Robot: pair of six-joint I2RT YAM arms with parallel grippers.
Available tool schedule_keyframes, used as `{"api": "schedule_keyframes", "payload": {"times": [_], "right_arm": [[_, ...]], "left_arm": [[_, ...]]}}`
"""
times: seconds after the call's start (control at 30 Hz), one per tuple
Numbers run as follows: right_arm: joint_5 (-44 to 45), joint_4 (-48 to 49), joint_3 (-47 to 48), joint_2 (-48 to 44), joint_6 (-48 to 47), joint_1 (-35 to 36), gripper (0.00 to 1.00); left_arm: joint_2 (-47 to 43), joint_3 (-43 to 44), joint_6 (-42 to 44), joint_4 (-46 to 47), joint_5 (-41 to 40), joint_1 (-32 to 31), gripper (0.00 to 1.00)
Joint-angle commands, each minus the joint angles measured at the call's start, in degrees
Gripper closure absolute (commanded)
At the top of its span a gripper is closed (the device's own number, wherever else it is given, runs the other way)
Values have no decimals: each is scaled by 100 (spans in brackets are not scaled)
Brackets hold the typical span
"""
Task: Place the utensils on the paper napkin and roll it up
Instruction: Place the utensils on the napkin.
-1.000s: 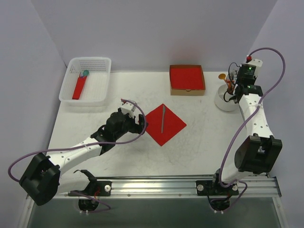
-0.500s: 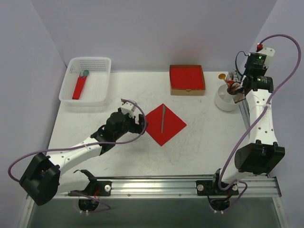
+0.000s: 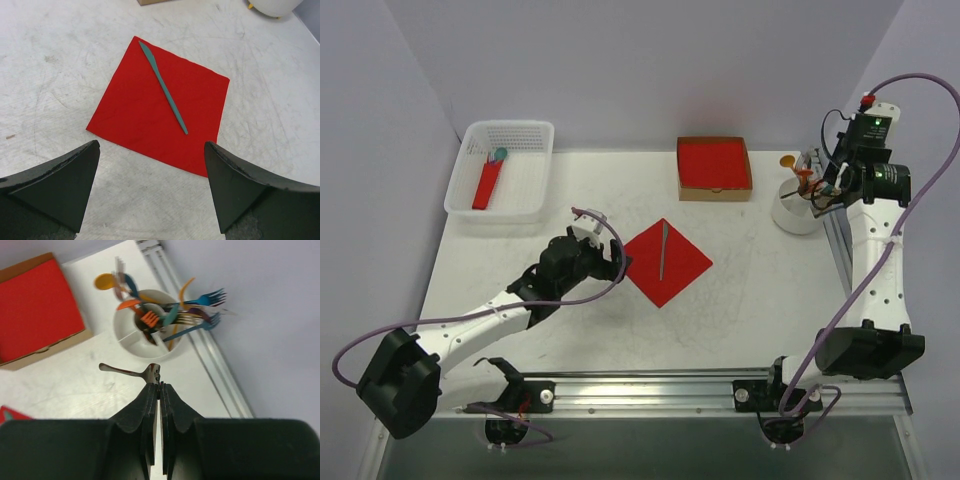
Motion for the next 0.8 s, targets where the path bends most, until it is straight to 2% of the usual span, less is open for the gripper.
{"api": "schedule_keyframes", "payload": {"times": [0.0, 0.13, 0.27, 0.37, 0.47, 0.63, 0.67, 0.77], "right_arm": [[-792, -122, -59, -359, 162, 293, 100], [-871, -104, -324, -509, 224, 1057, 100], [-907, -69, -544, -579, 452, 2206, 100], [-731, -78, -745, -667, 566, 2630, 100], [-879, -113, -1009, -746, 655, 3052, 100], [-1274, 80, -1510, -1096, 822, 3817, 100], [-1536, 124, -1607, -1159, 857, 3870, 100], [-1609, 124, -1608, -1317, 962, 4143, 100]], "left_arm": [[-356, 35, -66, 213, -106, 15, 6], [-550, 131, -180, 195, 297, 85, 6], [-577, 482, -128, 256, 1455, 85, 6], [-603, 728, 118, 256, 1922, 68, 6], [-533, 721, 723, 318, 2240, 50, 6], [-515, -175, 1585, 1845, 2688, -64, 6], [-506, -245, 1786, 1934, 2898, -160, 6], [-392, -185, 2175, 1839, 2751, -257, 6]]}}
